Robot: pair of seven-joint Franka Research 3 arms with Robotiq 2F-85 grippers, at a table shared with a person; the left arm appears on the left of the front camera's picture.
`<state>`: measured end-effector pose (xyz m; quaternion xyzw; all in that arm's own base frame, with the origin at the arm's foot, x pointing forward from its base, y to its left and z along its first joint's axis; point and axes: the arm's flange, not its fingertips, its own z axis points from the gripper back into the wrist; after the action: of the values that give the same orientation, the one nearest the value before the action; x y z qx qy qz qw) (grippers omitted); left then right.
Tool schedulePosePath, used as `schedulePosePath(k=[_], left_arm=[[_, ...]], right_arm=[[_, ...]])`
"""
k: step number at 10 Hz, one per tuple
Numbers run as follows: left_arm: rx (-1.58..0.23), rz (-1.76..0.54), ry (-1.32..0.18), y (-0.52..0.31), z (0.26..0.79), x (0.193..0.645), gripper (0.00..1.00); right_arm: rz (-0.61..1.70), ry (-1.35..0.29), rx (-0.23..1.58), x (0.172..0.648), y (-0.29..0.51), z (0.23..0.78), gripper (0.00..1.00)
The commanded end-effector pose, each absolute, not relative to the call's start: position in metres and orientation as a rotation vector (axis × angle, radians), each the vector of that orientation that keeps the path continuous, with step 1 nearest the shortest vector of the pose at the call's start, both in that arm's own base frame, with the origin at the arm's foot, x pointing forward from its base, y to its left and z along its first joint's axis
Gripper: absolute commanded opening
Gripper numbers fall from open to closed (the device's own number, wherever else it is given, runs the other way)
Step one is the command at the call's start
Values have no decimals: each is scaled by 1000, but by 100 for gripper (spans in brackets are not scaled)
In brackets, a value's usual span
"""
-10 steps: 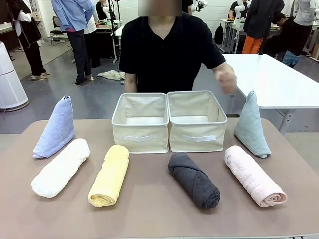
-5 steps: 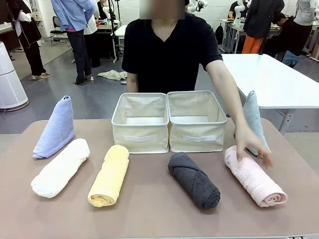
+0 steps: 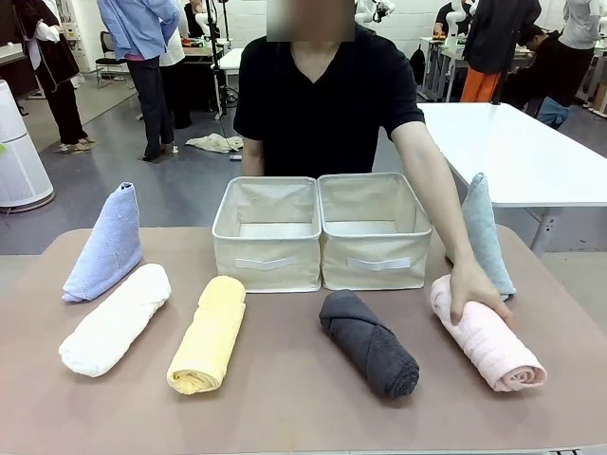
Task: Sort the towels based on their folding style.
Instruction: Pick up one triangle-folded towel and place it in the left Fabric basket.
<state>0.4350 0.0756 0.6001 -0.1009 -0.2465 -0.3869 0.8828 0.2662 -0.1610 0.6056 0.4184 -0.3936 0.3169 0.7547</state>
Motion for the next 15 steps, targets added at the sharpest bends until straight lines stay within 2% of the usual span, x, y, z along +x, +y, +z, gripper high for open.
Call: schedulePosePath(k=[1,3,5,8,15], left_arm=[[-70,-805,-288,53,578,477,100],[61,-791,-259,30,555,517,100],[41,-775,-273,8,534,547,100],[99,-766,-313,-16,503,568,100],[77,-778,-292,-47,463,588,100]], right_arm=[[701,-855,927,266,-163,605,100],[701,-855,927,266,-163,605,100],[701,-855,927,266,-163,605,100],[701,-855,927,266,-163,605,100],[701,-855,927,266,-163,605,100]])
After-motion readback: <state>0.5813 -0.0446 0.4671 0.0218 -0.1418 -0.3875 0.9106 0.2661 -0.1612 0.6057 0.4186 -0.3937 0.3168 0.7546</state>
